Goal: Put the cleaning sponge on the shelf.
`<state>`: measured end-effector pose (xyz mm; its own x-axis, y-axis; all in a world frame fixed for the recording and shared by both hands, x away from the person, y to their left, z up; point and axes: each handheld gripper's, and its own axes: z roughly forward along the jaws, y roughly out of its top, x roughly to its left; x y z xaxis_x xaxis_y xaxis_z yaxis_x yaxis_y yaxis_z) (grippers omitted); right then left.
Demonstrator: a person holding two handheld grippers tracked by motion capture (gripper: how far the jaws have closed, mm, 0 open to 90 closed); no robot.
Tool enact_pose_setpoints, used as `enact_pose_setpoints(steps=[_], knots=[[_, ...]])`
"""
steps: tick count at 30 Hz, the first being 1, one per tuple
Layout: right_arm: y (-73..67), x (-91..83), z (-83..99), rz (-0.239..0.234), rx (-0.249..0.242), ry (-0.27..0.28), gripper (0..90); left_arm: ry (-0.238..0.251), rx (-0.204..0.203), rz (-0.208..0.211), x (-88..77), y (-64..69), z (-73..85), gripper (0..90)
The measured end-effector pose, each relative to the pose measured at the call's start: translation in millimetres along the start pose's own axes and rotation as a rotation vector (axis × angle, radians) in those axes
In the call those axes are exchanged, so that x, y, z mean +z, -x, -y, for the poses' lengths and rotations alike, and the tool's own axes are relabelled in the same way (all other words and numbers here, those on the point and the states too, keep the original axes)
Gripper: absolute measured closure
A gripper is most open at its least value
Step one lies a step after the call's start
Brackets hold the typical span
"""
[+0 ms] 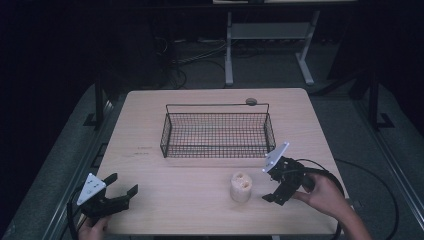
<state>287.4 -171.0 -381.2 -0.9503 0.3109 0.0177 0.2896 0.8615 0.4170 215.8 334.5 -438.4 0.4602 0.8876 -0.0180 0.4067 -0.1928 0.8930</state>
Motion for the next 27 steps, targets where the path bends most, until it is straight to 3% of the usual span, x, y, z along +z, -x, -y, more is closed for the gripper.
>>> enact_pose_setpoints(steps=[15, 27], knots=[[2.1, 10.0, -34.0, -0.041, -0.041, -0.048, 15.1, 0.006, -0.001, 0.003, -1.3, -1.3, -0.6, 13.8], [3.5, 16.7, -48.8, -0.060, -0.059, -0.063, 15.1, 0.006, 0.006, 0.003, -1.1, -0.6, -1.0, 13.8]])
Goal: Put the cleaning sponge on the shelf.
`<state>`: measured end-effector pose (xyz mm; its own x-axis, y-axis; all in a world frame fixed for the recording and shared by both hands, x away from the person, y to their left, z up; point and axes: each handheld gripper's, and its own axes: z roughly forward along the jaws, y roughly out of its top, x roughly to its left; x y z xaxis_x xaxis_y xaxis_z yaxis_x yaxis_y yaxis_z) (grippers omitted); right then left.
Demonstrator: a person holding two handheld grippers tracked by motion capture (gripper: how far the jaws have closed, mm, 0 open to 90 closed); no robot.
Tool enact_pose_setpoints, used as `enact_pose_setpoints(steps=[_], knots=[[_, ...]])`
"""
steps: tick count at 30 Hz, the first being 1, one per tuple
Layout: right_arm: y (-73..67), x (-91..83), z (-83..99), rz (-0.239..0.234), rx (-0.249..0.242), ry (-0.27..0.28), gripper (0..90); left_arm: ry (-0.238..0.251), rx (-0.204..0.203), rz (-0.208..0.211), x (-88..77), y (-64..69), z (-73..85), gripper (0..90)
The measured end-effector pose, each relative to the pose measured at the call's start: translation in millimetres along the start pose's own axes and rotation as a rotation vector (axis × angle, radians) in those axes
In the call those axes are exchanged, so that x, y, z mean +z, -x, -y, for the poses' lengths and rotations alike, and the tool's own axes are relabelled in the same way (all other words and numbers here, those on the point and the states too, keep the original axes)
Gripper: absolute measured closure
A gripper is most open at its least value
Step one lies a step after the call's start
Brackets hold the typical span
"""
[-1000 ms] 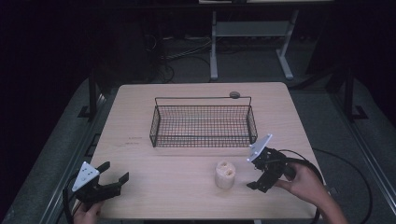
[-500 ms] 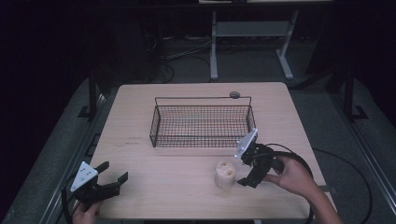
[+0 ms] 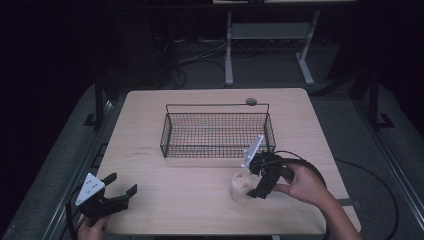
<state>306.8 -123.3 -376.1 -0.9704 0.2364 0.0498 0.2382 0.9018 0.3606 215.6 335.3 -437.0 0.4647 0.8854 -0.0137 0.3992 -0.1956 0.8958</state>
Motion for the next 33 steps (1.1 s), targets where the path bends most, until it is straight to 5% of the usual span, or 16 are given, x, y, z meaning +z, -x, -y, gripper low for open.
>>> enact_pose_setpoints(steps=[23, 33], knots=[[6.1, 19.2, -25.0, -0.034, -0.027, -0.067, 15.2, 0.003, -0.007, 0.004, -0.1, -0.3, -0.6, 13.8], [7.7, 25.7, -26.3, -0.039, -0.035, -0.095, 23.5, 0.004, -0.008, 0.004, -0.1, -0.7, -0.8, 13.8]])
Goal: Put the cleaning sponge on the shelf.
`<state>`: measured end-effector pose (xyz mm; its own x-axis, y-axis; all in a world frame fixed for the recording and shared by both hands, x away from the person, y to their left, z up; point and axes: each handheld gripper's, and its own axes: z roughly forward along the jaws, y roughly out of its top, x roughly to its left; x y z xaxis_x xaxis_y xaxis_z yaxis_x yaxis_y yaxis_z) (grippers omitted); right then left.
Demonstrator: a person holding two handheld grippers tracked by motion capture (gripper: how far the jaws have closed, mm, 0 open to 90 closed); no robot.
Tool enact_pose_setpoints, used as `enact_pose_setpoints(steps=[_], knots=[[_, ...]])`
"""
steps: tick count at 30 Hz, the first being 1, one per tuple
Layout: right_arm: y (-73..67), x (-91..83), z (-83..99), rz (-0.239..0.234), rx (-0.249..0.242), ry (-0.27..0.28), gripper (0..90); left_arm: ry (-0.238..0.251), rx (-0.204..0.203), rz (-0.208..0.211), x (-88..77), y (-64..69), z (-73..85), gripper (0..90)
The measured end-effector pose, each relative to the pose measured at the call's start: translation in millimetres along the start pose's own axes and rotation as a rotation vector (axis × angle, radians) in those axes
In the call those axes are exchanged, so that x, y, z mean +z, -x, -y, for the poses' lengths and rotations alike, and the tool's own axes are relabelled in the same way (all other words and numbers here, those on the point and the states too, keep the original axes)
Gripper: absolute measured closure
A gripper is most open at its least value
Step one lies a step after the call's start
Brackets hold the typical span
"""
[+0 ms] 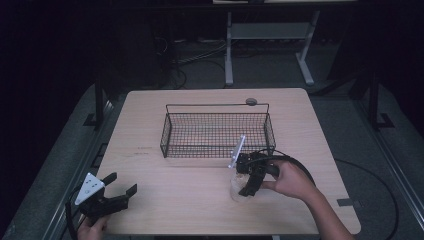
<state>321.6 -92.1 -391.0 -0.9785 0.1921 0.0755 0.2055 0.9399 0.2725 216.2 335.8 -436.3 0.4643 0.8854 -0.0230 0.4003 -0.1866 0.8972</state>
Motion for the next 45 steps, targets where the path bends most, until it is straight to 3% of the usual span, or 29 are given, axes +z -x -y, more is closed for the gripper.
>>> enact_pose_setpoints(steps=[1, 7, 13, 22, 33, 45], knots=[[-1.0, 0.1, -0.3, -0.003, -0.005, -0.003, 27.5, 0.001, 0.001, 0.000, 0.0, 0.1, -0.1, 13.8], [-3.1, -0.9, -1.5, -0.003, -0.010, 0.006, 28.1, 0.003, 0.001, 0.001, -0.5, 0.6, -0.2, 13.8], [-5.1, -12.8, -0.7, -0.027, -0.004, 0.042, 28.3, 0.001, -0.002, 0.002, 0.5, 0.1, -0.3, 13.8], [-4.9, -35.4, -7.0, -0.007, -0.014, 0.077, 28.4, 0.001, 0.001, 0.004, 0.6, 1.6, -0.8, 13.8], [0.9, -65.9, -14.9, 0.009, -0.007, 0.113, 28.4, 0.008, -0.002, 0.010, 0.5, 1.5, -1.6, 13.8], [20.7, -90.4, -25.9, 0.009, 0.019, 0.115, 28.5, 0.001, 0.006, 0.015, 2.5, 2.6, -2.3, 13.8]])
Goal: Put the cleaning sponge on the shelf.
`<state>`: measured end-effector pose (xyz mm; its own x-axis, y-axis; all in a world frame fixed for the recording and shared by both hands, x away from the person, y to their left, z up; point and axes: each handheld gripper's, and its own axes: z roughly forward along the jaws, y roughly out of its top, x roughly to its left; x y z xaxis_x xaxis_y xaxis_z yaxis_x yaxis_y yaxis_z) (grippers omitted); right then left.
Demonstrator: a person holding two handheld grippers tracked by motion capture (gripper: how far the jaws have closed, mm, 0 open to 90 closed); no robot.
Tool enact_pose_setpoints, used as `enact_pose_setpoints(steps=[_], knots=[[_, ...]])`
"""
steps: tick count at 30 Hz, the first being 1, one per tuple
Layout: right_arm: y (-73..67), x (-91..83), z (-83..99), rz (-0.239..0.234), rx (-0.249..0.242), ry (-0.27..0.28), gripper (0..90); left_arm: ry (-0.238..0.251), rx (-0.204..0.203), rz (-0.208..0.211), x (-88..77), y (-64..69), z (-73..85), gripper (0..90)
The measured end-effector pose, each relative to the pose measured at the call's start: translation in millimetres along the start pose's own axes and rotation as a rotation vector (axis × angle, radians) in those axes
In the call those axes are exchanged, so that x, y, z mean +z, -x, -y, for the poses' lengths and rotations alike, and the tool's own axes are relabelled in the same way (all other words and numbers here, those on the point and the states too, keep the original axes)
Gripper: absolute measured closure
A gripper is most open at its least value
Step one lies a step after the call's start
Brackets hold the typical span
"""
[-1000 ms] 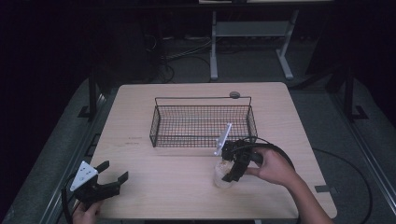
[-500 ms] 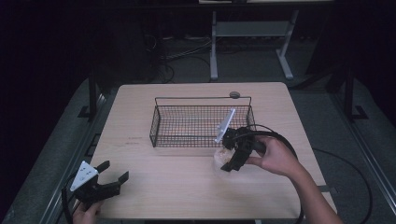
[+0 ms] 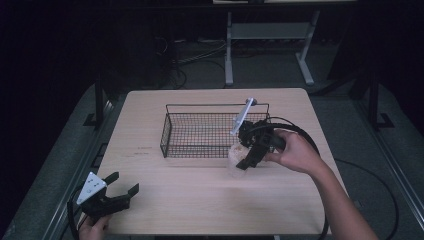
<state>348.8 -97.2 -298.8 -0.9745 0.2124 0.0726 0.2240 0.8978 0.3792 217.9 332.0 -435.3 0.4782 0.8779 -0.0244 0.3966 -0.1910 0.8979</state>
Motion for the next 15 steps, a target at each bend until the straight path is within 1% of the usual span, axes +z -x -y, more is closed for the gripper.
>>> enact_pose_setpoints(steps=[3, 6, 7, 8, 12, 13, 15], knots=[[4.0, -2.7, -3.6, 0.004, 0.004, -0.010, 28.5, -0.001, -0.001, 0.002, 0.5, -0.3, -0.3, 13.8], [11.9, -5.3, -7.6, 0.004, 0.019, -0.019, 28.5, 0.000, 0.000, 0.004, 0.9, 0.1, -0.1, 13.8], [11.9, -5.3, -7.6, 0.004, 0.019, -0.019, 28.5, 0.000, 0.000, 0.004, 0.9, 0.1, -0.1, 13.8], [16.0, -6.7, -9.9, 0.003, 0.021, -0.018, 28.5, 0.000, 0.001, 0.004, 1.1, 0.2, 0.1, 13.8], [21.2, -9.5, -13.2, 0.004, 0.022, -0.009, 28.5, -0.001, -0.001, 0.003, 1.4, 0.3, 0.2, 13.8], [23.2, -10.4, -14.8, 0.006, 0.030, -0.013, 28.5, -0.001, -0.001, 0.004, 1.5, 0.5, 0.2, 13.8], [28.1, -11.3, -18.4, 0.011, 0.031, -0.023, 28.5, -0.004, 0.001, 0.004, 1.8, 1.0, 0.0, 13.8]])
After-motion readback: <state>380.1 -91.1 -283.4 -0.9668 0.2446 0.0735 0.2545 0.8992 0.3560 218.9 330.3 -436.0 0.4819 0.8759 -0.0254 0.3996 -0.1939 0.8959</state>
